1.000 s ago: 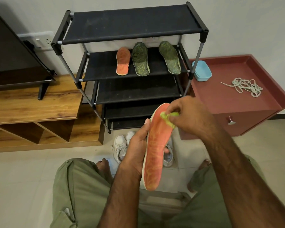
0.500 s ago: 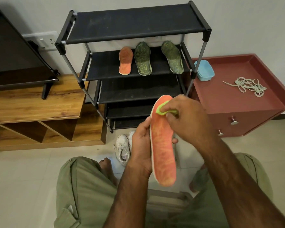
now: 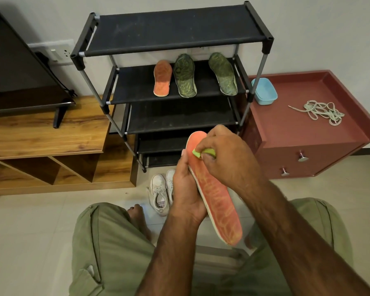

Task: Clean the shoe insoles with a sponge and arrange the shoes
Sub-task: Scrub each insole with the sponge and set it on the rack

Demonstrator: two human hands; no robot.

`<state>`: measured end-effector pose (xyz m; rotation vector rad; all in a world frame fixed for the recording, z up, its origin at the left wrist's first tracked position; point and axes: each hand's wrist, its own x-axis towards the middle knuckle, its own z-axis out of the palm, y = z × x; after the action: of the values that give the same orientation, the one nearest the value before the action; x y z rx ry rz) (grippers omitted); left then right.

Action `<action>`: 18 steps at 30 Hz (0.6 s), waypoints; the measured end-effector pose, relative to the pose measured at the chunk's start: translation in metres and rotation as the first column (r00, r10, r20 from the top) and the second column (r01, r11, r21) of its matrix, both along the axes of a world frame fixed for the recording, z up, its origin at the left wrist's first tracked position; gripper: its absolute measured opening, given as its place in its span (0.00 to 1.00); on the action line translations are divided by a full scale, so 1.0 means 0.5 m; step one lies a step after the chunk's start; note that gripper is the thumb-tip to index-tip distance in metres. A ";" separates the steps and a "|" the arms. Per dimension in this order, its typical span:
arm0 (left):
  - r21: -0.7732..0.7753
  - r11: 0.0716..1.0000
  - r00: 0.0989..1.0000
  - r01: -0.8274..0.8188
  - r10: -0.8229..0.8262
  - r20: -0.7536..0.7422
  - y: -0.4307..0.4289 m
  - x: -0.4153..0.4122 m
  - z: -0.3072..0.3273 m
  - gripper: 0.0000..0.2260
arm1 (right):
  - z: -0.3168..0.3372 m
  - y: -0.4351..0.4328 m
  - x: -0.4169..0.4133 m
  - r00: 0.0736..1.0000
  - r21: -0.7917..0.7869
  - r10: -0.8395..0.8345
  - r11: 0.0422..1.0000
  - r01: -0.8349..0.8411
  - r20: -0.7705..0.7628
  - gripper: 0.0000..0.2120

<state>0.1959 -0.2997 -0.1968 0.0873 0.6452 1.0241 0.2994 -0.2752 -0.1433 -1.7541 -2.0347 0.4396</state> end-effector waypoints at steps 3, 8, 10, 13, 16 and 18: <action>-0.018 1.000 1.000 0.006 -0.006 -0.016 0.000 -0.003 -0.001 0.29 | 0.005 0.004 0.003 0.999 -0.014 -0.038 0.999 0.039 0.022 0.10; -0.017 1.000 0.999 0.005 -0.005 -0.034 0.002 -0.014 -0.009 0.31 | 0.009 -0.015 -0.001 0.997 -0.142 0.038 0.989 -0.048 -0.068 0.09; 0.013 1.000 0.999 0.017 -0.016 -0.045 0.003 -0.018 -0.008 0.31 | 0.002 -0.013 0.003 0.996 -0.091 -0.030 0.996 0.022 -0.080 0.13; 0.028 0.999 0.998 0.023 -0.021 -0.053 0.002 -0.017 -0.005 0.30 | 0.001 -0.010 0.003 0.990 -0.018 -0.132 0.991 0.132 -0.055 0.12; 0.026 0.999 0.998 0.044 -0.043 -0.045 0.002 -0.023 0.000 0.32 | -0.002 -0.021 -0.001 0.981 -0.122 -0.033 0.993 0.010 -0.191 0.08; 0.040 0.998 0.998 0.049 -0.048 -0.040 0.004 -0.027 -0.002 0.32 | -0.001 -0.022 0.003 0.974 -0.166 -0.008 0.986 -0.030 -0.226 0.07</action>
<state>0.1825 -0.2978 -0.1977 0.1586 0.6542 0.9911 0.3008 -0.2860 -0.1438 -1.6996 -1.8937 0.7983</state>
